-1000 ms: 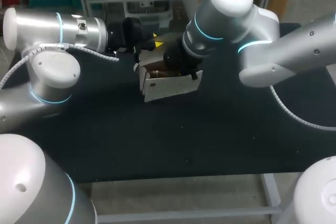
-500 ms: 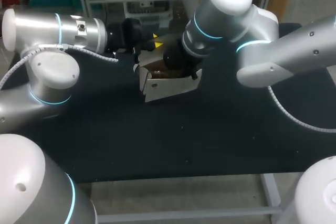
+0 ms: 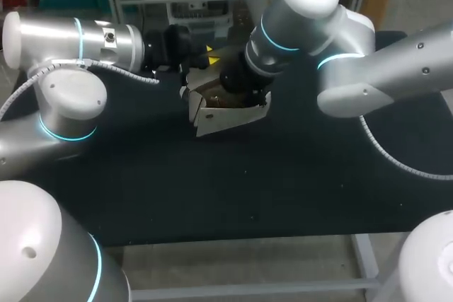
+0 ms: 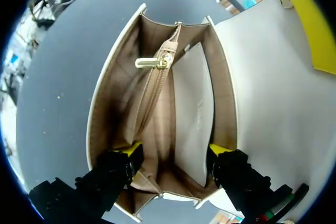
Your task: Pick up the bag, open it, inspect its contents, close it, and place it on the opposite side
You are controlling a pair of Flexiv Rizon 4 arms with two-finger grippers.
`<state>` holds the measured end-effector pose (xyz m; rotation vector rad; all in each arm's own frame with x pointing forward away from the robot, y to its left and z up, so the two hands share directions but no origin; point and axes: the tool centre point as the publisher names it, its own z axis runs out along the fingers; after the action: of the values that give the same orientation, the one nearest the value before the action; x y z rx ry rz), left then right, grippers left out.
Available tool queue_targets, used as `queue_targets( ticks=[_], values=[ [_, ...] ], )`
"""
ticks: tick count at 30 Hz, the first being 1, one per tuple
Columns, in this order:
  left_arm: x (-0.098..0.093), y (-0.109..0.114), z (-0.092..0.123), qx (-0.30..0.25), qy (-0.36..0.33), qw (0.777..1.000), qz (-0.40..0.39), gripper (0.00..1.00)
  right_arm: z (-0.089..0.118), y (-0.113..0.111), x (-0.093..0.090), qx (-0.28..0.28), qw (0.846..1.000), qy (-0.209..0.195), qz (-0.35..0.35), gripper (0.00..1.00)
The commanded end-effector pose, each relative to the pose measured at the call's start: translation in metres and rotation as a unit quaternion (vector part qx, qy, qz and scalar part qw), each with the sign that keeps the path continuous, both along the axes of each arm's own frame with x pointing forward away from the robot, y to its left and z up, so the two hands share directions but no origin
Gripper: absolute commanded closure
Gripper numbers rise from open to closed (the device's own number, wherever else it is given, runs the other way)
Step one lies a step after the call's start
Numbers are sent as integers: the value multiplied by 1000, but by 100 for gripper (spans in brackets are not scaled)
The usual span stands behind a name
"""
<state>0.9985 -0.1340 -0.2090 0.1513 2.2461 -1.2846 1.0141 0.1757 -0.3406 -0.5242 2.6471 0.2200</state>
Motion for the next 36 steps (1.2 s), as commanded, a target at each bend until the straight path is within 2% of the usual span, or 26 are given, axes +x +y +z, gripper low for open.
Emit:
queue_targets(
  ticks=[1,17,23,26,27,28,30,36],
  values=[
    [-4,0,5,-3,-2,1000,-2,100,-6,1,6,-3,1000,4,0,12],
    [-3,1,4,-2,0,1000,0,100,-5,2,8,-3,1000,2,2,6],
    [-3,1,4,-3,0,1000,0,100,-4,2,8,-4,1000,1,1,7],
    [-3,1,4,-2,1,1000,1,100,-3,2,7,-2,1000,-2,0,13],
    [-3,1,4,-2,1,1000,1,100,-1,2,7,1,1000,-9,-3,26],
    [-3,1,3,-2,1,1000,1,100,0,1,7,4,1000,-11,-3,56],
    [-3,1,3,-1,2,1000,1,100,8,0,5,11,999,-29,-9,100],
    [-3,1,3,1,4,1000,3,100,40,-3,-3,28,996,-81,-13,100]
  ],
)
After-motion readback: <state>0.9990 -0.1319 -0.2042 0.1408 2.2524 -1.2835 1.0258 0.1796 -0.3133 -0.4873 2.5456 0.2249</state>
